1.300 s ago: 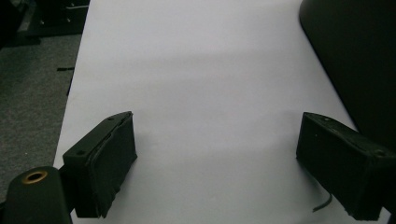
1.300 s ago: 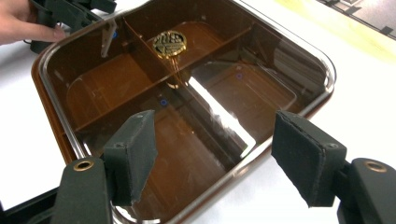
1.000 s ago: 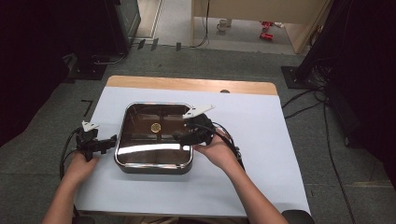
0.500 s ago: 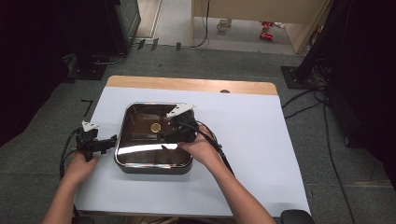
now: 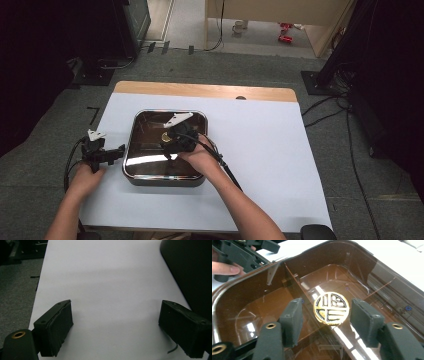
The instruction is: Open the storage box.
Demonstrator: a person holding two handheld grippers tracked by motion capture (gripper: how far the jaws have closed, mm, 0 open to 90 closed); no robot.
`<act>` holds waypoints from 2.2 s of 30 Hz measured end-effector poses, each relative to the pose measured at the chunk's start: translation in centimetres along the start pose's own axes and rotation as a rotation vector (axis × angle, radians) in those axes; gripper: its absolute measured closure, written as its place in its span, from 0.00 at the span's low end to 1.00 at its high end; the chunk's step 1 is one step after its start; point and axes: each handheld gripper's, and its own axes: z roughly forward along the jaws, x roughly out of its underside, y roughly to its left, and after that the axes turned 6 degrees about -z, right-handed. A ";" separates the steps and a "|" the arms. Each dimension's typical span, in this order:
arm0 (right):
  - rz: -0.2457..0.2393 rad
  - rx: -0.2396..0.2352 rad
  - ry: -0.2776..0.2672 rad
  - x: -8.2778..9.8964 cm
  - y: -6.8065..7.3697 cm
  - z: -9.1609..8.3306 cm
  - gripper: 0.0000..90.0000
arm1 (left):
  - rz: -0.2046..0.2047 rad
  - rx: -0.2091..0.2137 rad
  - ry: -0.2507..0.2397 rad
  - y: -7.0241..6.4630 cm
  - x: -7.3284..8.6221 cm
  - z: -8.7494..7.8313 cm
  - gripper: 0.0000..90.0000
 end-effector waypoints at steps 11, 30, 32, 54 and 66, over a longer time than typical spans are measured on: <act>-0.020 0.039 0.013 -0.2 0.1 0.7 0.65 | 0.001 0.000 0.000 0.0 0.0 0.0 0.13; -0.016 0.014 0.029 -1.4 -0.2 -0.9 0.65 | 0.002 0.000 0.001 0.0 0.0 0.0 0.13; -0.022 0.016 0.025 -1.7 -0.2 -1.3 0.65 | 0.002 0.000 0.001 0.0 0.0 0.0 0.13; -0.008 0.050 -0.012 0.1 -2.8 -8.4 0.65 | 0.002 0.001 0.005 0.0 0.0 0.0 0.13; 0.034 0.095 -0.031 3.3 -4.8 -11.7 0.65 | 0.001 0.001 0.004 0.0 0.0 0.0 0.13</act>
